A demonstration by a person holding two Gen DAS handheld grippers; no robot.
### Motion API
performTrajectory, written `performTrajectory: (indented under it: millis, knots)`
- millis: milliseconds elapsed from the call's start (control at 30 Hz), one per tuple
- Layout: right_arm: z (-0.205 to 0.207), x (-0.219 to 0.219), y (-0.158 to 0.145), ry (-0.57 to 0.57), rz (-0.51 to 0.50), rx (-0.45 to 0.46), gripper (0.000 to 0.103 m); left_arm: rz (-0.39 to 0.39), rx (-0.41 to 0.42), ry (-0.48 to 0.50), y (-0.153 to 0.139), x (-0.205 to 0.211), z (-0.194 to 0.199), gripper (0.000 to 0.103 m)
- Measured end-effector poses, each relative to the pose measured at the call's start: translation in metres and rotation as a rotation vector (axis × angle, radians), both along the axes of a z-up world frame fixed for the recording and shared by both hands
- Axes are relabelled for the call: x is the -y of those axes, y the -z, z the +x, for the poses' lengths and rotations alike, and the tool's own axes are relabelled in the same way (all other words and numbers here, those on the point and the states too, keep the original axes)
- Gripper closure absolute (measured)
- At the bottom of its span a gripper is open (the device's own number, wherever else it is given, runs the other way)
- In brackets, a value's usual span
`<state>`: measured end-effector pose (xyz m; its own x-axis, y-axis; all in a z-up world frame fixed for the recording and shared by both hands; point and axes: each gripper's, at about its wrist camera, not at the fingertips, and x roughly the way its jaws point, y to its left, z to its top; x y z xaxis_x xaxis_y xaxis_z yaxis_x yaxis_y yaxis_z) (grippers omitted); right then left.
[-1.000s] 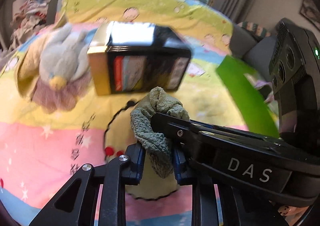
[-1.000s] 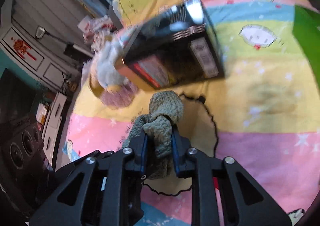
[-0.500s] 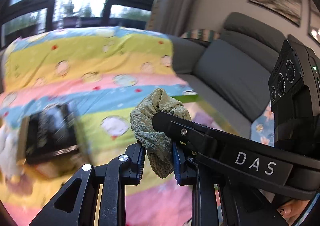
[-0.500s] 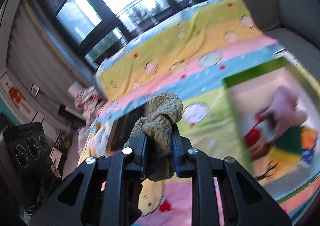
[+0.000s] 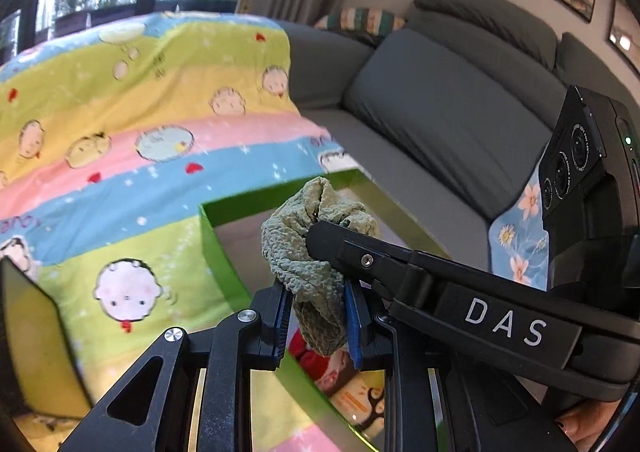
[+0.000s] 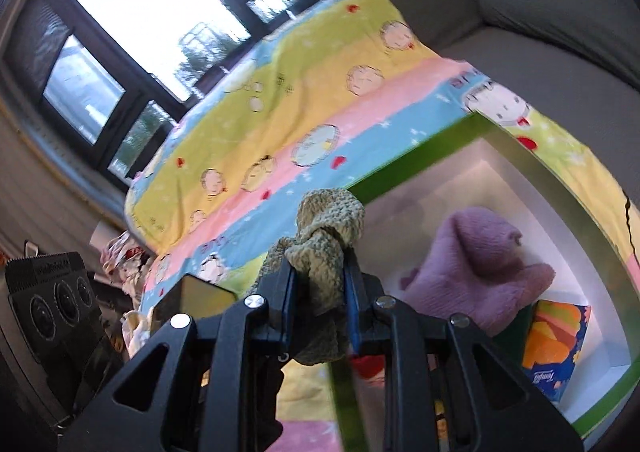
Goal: Organize soft objects
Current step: 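Carry the grey-green cloth over the green box and lower it in, then open the right gripper to release the cloth into the box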
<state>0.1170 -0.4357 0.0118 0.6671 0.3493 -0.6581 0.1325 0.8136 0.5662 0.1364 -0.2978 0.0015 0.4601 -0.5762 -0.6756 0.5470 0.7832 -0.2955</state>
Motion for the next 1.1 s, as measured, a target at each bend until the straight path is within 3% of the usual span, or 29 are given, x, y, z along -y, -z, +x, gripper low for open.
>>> performTrajectory:
  millis: [333, 533, 633, 700, 800, 900, 967, 1100]
  knots:
    - [0.008, 0.017, 0.035, 0.056, 0.012, -0.091, 0.081, 0.053, -0.080, 0.030, 0.033, 0.024, 0.014, 0.079]
    - [0.006, 0.023, 0.039, 0.089, 0.016, -0.103, 0.079, 0.063, -0.071, 0.030, 0.036, 0.029, 0.012, 0.079]
    - [0.004, 0.024, 0.037, 0.099, 0.008, -0.109, 0.074, 0.063, -0.078, 0.030, 0.033, 0.028, 0.010, 0.079]
    - [0.002, 0.024, 0.034, 0.106, -0.001, -0.108, 0.066, 0.059, -0.067, 0.024, 0.028, 0.025, 0.006, 0.079]
    - [-0.005, 0.026, 0.028, 0.116, -0.007, -0.090, 0.059, 0.050, -0.053, 0.019, 0.020, 0.020, 0.001, 0.070]
    - [-0.013, 0.029, 0.019, 0.119, -0.011, -0.065, 0.053, 0.035, -0.035, 0.012, 0.010, 0.012, -0.006, 0.052]
    - [-0.021, 0.031, 0.013, 0.137, -0.017, -0.049, 0.035, 0.012, -0.027, 0.014, 0.003, 0.007, -0.011, 0.043]
    - [-0.034, 0.030, 0.002, 0.131, -0.040, -0.023, 0.027, 0.020, -0.029, 0.007, -0.008, -0.005, -0.021, 0.030]
